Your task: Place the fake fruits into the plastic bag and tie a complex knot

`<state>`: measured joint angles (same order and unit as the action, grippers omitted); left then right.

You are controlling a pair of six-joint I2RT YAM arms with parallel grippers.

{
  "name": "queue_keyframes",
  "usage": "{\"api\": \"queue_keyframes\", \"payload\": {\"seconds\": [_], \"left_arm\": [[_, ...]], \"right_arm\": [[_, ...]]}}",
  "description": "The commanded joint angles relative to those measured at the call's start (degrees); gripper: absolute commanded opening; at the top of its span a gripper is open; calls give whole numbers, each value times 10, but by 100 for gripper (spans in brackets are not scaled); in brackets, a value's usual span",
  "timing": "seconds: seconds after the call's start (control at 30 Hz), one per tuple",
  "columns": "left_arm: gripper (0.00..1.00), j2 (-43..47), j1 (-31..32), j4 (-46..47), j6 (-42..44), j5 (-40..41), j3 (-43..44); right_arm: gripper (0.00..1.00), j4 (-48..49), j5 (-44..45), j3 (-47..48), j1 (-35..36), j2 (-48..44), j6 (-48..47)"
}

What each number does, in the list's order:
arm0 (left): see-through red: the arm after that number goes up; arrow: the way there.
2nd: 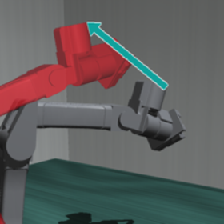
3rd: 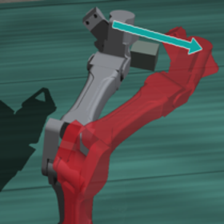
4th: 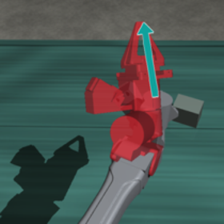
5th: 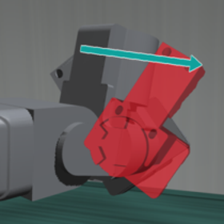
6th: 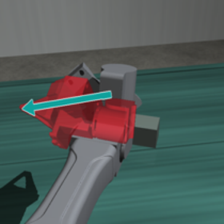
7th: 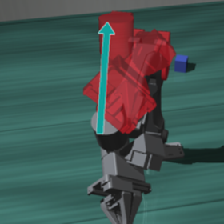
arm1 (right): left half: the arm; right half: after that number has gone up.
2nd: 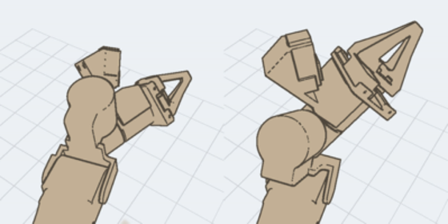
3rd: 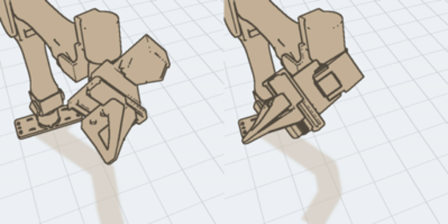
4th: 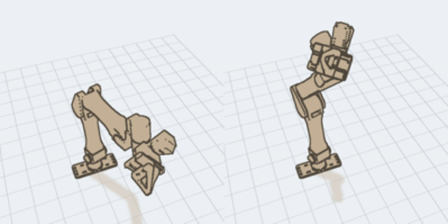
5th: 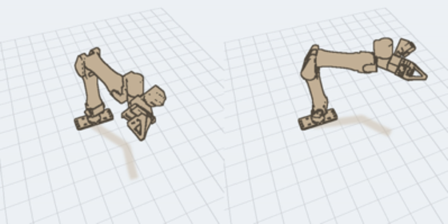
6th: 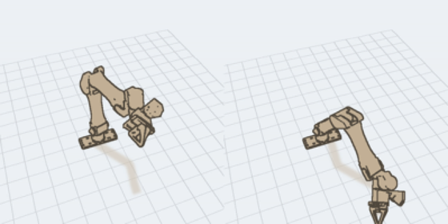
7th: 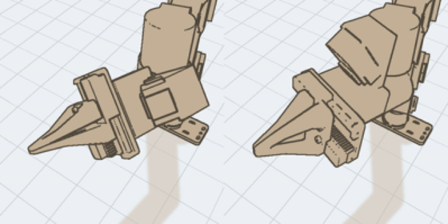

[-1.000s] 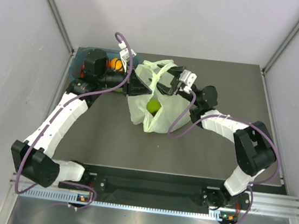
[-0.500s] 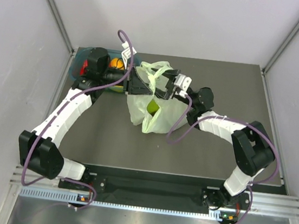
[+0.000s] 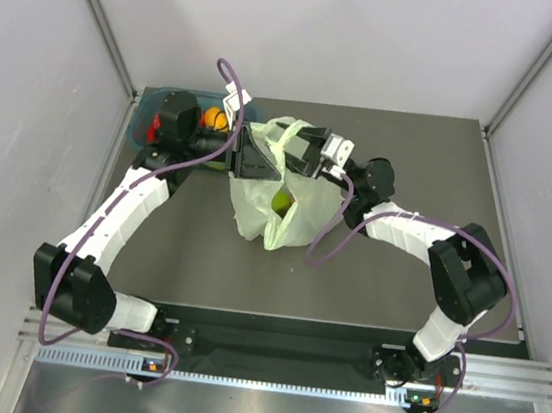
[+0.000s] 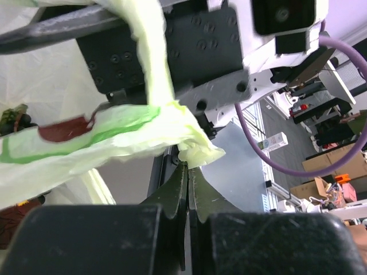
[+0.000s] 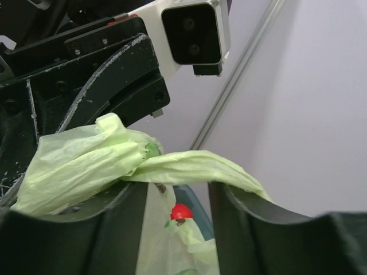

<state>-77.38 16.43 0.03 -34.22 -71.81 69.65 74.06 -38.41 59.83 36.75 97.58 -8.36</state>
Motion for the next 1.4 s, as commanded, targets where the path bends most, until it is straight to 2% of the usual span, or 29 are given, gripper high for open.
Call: {"api": "queue_keyframes", "payload": {"seconds": [0.0,0.03,0.07,0.17,0.27,0.37,0.4,0.47,0.5,0.63,0.8,0.97,1.03,1.13,1.17,1.23,1.37], "left_arm": [[0,19,2,37,-3,-18,-10],[0,19,2,37,-3,-18,-9],[0,19,2,37,-3,-17,-9],[0,18,2,37,-1,-16,-5],[2,21,1,36,-1,-11,-2],[13,35,1,19,21,9,-1],[26,40,1,10,28,15,-1],[38,52,1,-24,55,34,1],[51,57,0,-31,61,39,1],[61,81,0,-54,82,69,-3],[62,103,-1,-62,88,105,-7],[58,130,-3,-93,124,209,-7],[52,130,-3,-108,141,251,-3],[44,120,-2,-104,154,271,0],[35,116,-1,-99,156,266,0],[26,101,0,-97,165,264,8],[24,86,23,-101,201,266,15]], "right_arm": [[41,46,-10,43,11,-10,3],[32,43,-13,46,11,-9,6],[29,45,-19,45,12,-9,11],[2,44,-16,37,14,-16,21],[0,44,-8,20,16,-29,21],[0,29,12,4,15,-44,16],[0,19,21,-2,16,-49,10],[0,-28,50,-9,16,-69,4],[0,-44,58,-11,17,-75,-2],[0,-115,102,-26,17,-111,4],[0,-205,125,-30,19,-146,14],[0,-239,136,-53,19,-187,31],[0,-263,135,-53,19,-197,33],[0,-294,129,-47,22,-212,34],[0,-302,129,-46,24,-218,36],[0,-323,128,-38,24,-222,38],[0,-368,128,-17,27,-225,45]]}}
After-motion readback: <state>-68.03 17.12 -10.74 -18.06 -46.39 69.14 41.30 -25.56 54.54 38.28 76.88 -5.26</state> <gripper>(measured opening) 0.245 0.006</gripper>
